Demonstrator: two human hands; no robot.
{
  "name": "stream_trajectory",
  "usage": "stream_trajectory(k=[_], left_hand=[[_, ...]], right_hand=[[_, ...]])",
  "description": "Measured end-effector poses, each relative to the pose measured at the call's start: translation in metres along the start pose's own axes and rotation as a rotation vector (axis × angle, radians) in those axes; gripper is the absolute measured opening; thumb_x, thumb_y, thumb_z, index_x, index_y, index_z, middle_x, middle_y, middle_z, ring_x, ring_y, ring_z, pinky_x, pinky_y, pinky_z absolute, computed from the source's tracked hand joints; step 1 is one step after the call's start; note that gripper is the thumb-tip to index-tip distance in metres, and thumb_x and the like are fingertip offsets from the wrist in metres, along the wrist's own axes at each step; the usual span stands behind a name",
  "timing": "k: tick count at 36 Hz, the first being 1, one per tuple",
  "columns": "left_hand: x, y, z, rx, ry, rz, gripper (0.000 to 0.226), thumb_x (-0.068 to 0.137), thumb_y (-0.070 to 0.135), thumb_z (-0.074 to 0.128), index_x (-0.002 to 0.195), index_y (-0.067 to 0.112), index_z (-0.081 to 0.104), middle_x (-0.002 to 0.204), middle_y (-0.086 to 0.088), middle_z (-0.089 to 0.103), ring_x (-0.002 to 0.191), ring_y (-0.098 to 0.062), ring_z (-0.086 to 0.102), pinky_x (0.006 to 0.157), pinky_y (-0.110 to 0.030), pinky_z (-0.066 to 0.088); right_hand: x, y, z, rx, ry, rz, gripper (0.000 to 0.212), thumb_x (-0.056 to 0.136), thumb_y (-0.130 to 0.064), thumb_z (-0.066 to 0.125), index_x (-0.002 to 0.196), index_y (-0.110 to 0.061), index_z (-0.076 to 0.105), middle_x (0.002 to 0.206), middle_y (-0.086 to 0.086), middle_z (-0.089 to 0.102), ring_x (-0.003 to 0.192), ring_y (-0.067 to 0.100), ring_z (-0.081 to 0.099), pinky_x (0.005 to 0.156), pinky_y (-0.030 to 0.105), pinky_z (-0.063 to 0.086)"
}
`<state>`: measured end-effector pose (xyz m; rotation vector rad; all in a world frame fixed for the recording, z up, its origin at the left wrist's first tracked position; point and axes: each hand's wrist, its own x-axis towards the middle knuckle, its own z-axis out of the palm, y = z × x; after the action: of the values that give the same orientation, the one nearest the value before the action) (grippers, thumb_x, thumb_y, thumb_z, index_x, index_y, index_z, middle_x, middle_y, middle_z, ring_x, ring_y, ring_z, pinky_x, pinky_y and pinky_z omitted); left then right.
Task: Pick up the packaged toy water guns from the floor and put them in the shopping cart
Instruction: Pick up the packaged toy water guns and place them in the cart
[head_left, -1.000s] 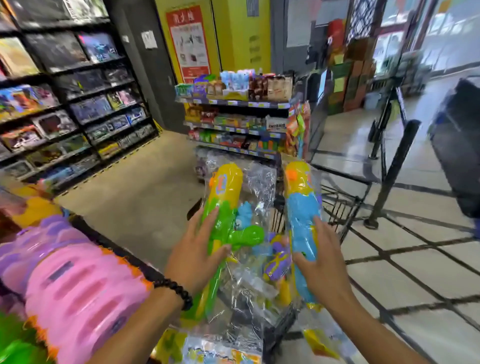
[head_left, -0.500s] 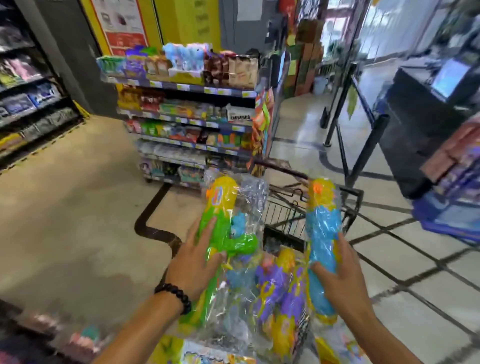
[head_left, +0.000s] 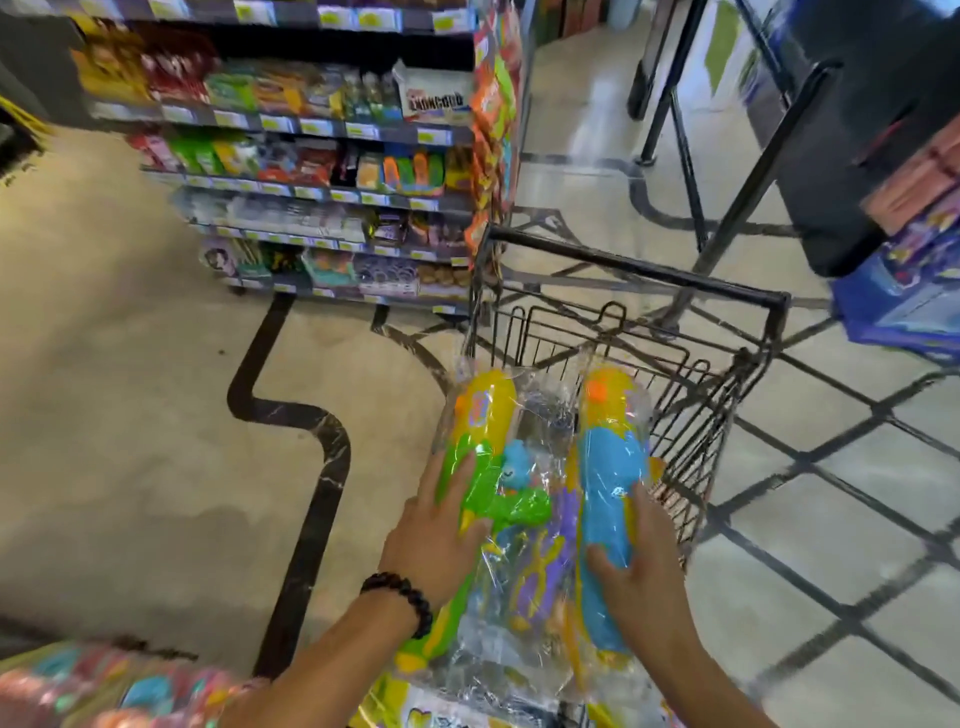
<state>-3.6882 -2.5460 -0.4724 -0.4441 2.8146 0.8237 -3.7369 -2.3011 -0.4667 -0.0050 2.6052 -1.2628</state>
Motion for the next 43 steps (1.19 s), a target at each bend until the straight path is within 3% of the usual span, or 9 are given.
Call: stream_trajectory(k=[9,14,16,18,21,25,34,37,43], left_hand=[[0.038,-0.026,0.058,0.093,-0.05,-0.019,0.082,0.1,0.054,0.047,0.151,0.058,-0.017,0.165,0.015,-0.024,0.138,-0.032,0.039,0.099,-0.045,0.049],[0.051,-0.041,0.094,0.186,-0.086,-0.01,0.082,0.1,0.055,0.045,0.155,0.05,-0.016,0.165,0.01,-0.027,0.128,-0.033,0.048,0.091,-0.042,0.051],[0.057,-0.046,0.107,0.202,-0.101,-0.015,0.083,0.1,0.055,0.046,0.156,0.048,-0.015,0.165,0.009,-0.027,0.126,-0.033,0.047,0.092,-0.041,0.05],[0.064,-0.052,0.118,0.206,-0.112,-0.036,0.084,0.1,0.055,0.047,0.155,0.048,-0.016,0.165,0.009,-0.028,0.126,-0.033,0.046,0.092,-0.042,0.051],[0.076,-0.061,0.131,0.188,-0.133,-0.071,0.083,0.1,0.054,0.047,0.155,0.048,-0.015,0.165,0.009,-0.025,0.128,-0.033,0.045,0.092,-0.044,0.052],[0.091,-0.071,0.142,0.184,-0.144,-0.091,0.081,0.101,0.051,0.047,0.157,0.046,-0.012,0.166,0.007,-0.023,0.125,-0.034,0.047,0.09,-0.045,0.053],[0.118,-0.091,0.168,0.144,-0.131,-0.097,0.076,0.102,0.048,0.046,0.158,0.046,-0.005,0.167,0.007,-0.02,0.129,-0.036,0.042,0.094,-0.048,0.051],[0.124,-0.096,0.178,0.131,-0.129,-0.096,0.077,0.102,0.046,0.047,0.157,0.047,-0.007,0.167,0.006,-0.02,0.133,-0.035,0.039,0.099,-0.049,0.05],[0.127,-0.118,0.193,0.164,-0.126,-0.095,0.074,0.105,0.033,0.045,0.158,0.047,-0.005,0.168,0.011,-0.013,0.147,-0.028,0.024,0.104,-0.045,0.048]], right_hand=[[0.02,0.038,0.058,-0.015,0.001,0.07,0.088,0.091,-0.015,0.074,0.16,-0.025,0.021,0.158,-0.01,0.026,0.148,0.011,0.024,0.123,0.037,0.023],[0.026,0.05,0.086,-0.049,-0.019,0.06,0.09,0.092,-0.016,0.072,0.163,-0.023,0.016,0.165,-0.007,0.018,0.153,0.004,0.01,0.117,0.009,0.002],[0.03,0.055,0.098,-0.056,-0.037,0.046,0.09,0.092,-0.015,0.071,0.163,-0.023,0.016,0.167,-0.008,0.016,0.15,-0.009,0.002,0.11,0.0,-0.001],[0.034,0.062,0.11,-0.056,-0.053,0.043,0.09,0.092,-0.014,0.071,0.162,-0.023,0.016,0.167,-0.006,0.016,0.143,-0.019,-0.003,0.109,-0.002,-0.001],[0.041,0.07,0.126,-0.045,-0.051,0.058,0.09,0.092,-0.016,0.071,0.162,-0.027,0.016,0.165,-0.01,0.016,0.146,-0.012,0.004,0.109,-0.002,0.003],[0.049,0.076,0.147,-0.002,-0.052,0.086,0.088,0.092,-0.018,0.07,0.161,-0.031,0.016,0.162,-0.018,0.017,0.15,-0.001,0.014,0.118,0.016,0.014],[0.059,0.093,0.188,-0.13,-0.019,0.024,0.092,0.087,-0.021,0.075,0.162,-0.025,0.022,0.167,-0.003,0.024,0.154,0.012,0.021,0.123,0.04,0.028],[0.063,0.098,0.2,-0.209,-0.032,-0.032,0.095,0.087,-0.024,0.076,0.162,-0.028,0.019,0.169,-0.005,0.02,0.153,0.017,0.024,0.123,0.045,0.028],[0.075,0.104,0.22,-0.275,-0.058,-0.033,0.091,0.093,-0.036,0.07,0.163,-0.034,0.012,0.171,-0.008,0.01,0.151,0.022,0.023,0.12,0.039,0.019]])
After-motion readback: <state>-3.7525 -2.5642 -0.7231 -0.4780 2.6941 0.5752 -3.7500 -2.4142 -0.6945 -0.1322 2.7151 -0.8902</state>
